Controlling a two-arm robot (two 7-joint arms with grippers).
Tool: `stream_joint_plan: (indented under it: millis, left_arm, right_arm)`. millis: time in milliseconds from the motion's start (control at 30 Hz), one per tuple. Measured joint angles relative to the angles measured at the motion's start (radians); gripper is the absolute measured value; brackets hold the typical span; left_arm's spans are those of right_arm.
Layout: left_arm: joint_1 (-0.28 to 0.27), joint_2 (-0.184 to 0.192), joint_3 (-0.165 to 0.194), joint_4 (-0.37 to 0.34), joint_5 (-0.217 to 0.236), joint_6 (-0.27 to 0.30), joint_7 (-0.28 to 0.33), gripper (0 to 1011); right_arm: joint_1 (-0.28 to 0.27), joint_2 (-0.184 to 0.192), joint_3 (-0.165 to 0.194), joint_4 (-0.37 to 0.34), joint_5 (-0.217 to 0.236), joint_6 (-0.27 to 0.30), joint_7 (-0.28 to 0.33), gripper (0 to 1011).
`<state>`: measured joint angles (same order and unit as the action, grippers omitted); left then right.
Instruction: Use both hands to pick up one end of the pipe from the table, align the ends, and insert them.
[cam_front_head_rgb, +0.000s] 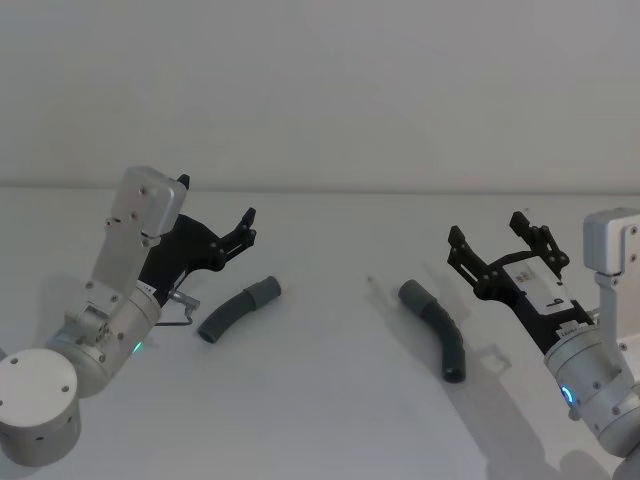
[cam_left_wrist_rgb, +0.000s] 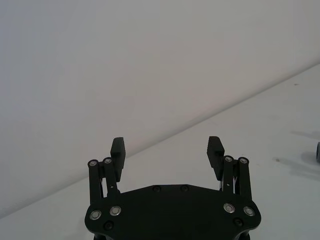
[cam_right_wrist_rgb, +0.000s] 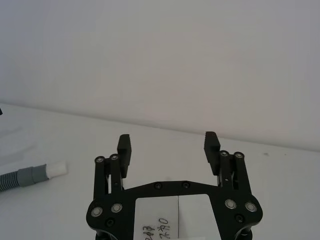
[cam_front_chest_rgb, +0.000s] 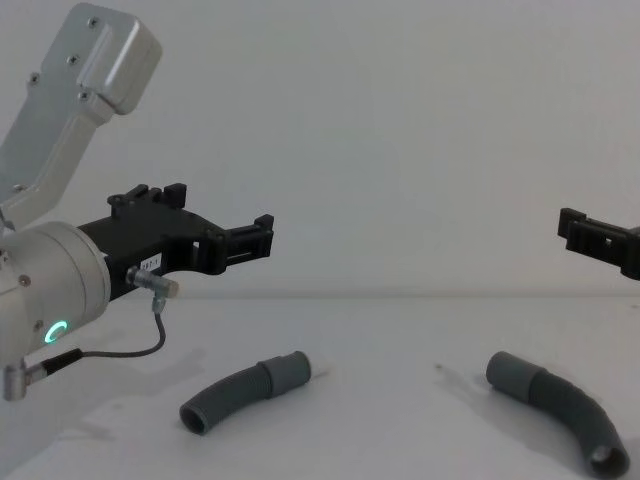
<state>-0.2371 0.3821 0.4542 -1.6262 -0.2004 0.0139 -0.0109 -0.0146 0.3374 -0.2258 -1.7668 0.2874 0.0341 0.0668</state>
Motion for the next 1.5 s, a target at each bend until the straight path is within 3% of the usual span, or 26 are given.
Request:
stream_joint_plan:
  millis: [200, 1133, 1500]
  left_arm:
    - [0.000, 0.000, 0.000, 0.000, 0.000, 0.000, 0.000, 1001]
    - [0.000, 0.001, -0.001, 0.000, 0.000, 0.000, -0.001, 1001]
    - [-0.005, 0.052, -0.001, -0.028, -0.003, 0.040, -0.074, 1001]
  right_arm:
    - [0.000, 0.000, 0.000, 0.000, 0.000, 0.000, 0.000, 1002]
    - [0.000, 0.000, 0.000, 0.000, 0.000, 0.000, 0.000, 1002]
    - [0.000, 0.000, 0.000, 0.000, 0.000, 0.000, 0.000, 1001]
